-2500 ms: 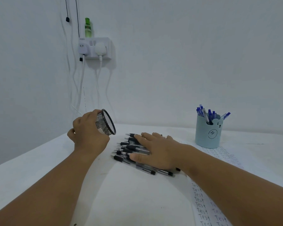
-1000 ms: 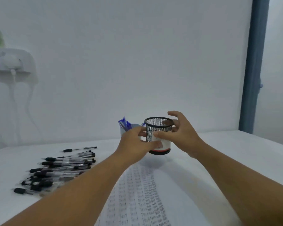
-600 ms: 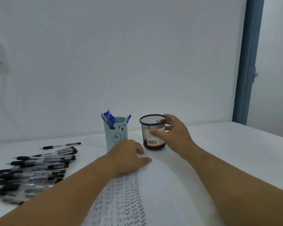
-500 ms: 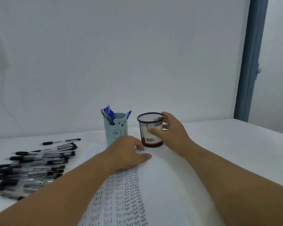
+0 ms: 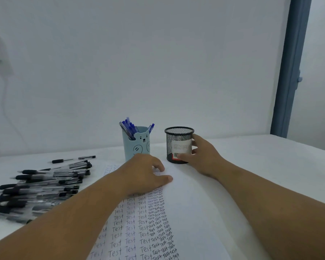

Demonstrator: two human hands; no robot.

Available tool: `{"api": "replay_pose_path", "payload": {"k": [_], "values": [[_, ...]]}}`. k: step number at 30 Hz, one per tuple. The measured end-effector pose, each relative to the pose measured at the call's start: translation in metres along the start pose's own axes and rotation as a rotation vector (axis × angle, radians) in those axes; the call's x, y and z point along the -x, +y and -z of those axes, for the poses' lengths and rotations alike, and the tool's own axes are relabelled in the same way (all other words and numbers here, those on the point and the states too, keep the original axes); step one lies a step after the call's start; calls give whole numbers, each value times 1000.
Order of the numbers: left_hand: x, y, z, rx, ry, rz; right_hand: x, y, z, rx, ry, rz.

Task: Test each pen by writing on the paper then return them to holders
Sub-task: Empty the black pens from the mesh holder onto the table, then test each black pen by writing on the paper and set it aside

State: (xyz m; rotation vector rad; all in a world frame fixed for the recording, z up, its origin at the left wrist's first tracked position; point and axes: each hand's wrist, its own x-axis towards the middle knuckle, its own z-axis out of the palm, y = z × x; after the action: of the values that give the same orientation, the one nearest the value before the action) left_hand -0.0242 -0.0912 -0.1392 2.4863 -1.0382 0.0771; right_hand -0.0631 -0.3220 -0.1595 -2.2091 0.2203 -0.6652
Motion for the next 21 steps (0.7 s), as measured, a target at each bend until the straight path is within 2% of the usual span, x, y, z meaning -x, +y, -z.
{"api": "replay_pose_path", "payload": {"k": [15, 18, 21], "values": [[-1, 1, 0, -23, -3, -2, 0, 0, -1, 23, -1, -6], [-2, -1, 2, -8, 31, 1, 1, -2, 0, 41, -6, -38], [-4, 5, 11, 52, 132, -39, 5, -9, 2, -22, 39, -106]]}}
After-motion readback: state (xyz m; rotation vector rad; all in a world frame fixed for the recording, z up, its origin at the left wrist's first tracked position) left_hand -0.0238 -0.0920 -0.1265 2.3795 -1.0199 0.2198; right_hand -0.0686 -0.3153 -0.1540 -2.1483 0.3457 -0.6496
